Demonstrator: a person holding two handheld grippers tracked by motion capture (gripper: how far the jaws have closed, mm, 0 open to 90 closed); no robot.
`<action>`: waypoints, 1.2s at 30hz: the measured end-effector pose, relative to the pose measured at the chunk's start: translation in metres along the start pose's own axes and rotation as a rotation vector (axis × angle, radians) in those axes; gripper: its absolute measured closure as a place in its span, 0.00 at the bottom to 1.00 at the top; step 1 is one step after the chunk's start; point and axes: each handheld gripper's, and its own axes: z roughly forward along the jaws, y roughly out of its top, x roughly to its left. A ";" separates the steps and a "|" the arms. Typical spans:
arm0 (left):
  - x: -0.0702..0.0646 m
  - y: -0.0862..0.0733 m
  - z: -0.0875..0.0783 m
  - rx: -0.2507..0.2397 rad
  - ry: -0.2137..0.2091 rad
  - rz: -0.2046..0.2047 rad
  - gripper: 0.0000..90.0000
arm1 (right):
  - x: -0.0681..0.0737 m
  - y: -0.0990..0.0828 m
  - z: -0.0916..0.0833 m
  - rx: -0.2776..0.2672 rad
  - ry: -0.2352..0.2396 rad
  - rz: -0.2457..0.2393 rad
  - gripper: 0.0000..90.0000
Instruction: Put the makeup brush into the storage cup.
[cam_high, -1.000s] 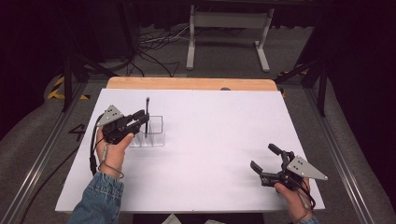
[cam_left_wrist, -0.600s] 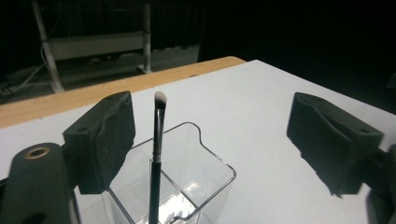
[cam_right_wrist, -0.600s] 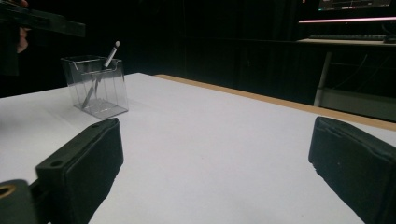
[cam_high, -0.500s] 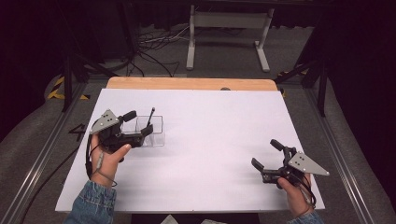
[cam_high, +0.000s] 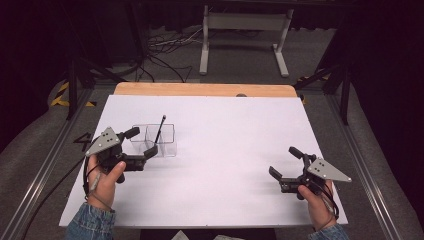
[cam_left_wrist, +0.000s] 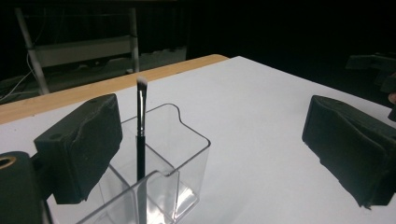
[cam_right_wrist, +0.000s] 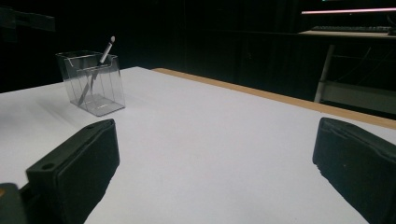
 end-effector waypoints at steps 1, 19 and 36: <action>0.000 0.000 0.000 0.000 0.000 0.000 0.06 | 0.000 0.000 0.000 0.000 0.000 0.000 0.01; -0.004 -0.030 -0.033 -0.011 -0.073 0.028 0.04 | -0.002 -0.004 0.004 0.062 0.003 0.004 0.01; -0.002 -0.069 -0.038 -0.024 -0.133 0.019 0.03 | 0.001 -0.011 0.006 0.098 0.041 -0.006 0.01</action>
